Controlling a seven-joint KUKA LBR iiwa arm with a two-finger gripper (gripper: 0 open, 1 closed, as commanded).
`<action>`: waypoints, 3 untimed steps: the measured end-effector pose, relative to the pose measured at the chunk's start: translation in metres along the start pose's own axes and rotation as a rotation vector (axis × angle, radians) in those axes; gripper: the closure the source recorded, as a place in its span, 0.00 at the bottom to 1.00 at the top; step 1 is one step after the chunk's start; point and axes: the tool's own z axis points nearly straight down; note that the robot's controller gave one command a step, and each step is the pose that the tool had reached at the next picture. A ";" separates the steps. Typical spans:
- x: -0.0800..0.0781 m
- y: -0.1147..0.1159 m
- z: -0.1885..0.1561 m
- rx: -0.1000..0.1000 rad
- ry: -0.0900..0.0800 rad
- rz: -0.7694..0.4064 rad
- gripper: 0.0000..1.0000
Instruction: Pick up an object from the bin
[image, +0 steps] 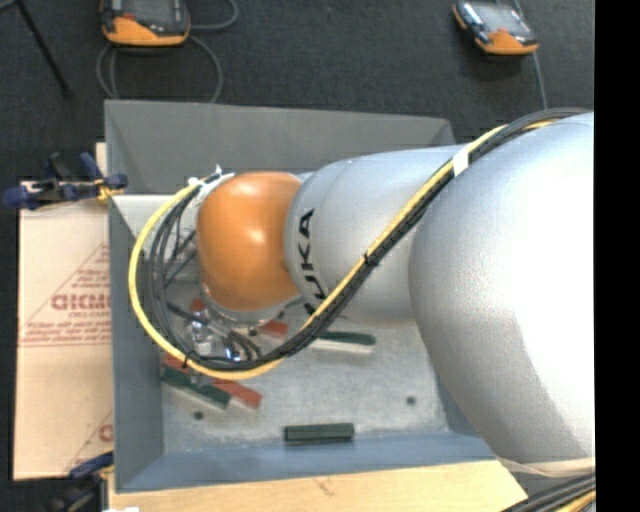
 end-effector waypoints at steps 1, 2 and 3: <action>0.002 0.000 0.005 0.001 0.007 0.001 0.00; 0.008 -0.008 0.082 0.003 0.015 0.000 0.00; 0.005 -0.007 0.077 -0.001 0.007 0.003 1.00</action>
Offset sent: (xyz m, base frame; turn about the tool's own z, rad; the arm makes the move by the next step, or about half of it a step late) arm 0.0000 0.0000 0.0000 0.0000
